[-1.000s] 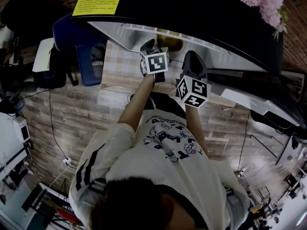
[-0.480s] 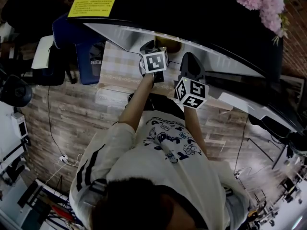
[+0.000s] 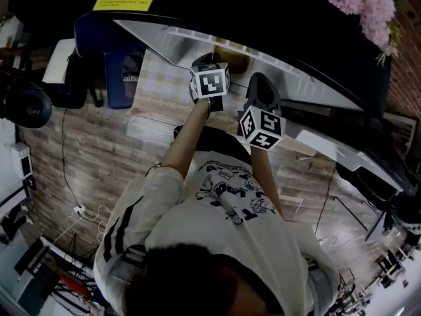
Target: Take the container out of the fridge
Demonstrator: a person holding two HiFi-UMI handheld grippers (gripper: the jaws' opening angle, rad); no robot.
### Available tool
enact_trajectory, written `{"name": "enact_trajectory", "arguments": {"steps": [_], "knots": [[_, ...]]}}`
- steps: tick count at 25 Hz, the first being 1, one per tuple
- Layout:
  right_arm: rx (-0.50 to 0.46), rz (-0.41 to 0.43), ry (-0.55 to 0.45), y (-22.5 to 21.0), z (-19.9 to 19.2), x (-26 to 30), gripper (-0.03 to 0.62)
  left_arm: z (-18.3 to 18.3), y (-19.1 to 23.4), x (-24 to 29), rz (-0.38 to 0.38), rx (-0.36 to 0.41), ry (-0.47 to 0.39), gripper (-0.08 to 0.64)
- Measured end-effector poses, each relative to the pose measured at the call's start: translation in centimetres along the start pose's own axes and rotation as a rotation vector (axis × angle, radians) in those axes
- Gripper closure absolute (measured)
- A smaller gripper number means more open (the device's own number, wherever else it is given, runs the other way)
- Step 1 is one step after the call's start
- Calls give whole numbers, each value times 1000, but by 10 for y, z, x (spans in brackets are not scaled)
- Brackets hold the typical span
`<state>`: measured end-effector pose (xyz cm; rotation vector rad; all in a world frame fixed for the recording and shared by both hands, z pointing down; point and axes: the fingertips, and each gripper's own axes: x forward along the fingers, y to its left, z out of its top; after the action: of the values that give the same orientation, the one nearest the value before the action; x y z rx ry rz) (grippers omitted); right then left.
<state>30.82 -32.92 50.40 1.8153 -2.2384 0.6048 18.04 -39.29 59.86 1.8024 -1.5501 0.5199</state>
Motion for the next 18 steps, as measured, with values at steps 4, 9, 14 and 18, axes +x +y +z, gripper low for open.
{"name": "enact_trajectory", "arguments": {"steps": [4,9,14,18], "knots": [[-2,4,-2,-2,1,2,549,-1,2,-5,-3,-13,-10,529],[-5,7,-6,5,2,1,549,-3,7,-23,-15,-38,-1,529],[-10,6,-13,15,2,-3,549,-5,16,-44,-30,-32,-12,529],[-7,-3,-18,27,-2,-11,549,-6,24,-61,-52,-38,-31,529]]}}
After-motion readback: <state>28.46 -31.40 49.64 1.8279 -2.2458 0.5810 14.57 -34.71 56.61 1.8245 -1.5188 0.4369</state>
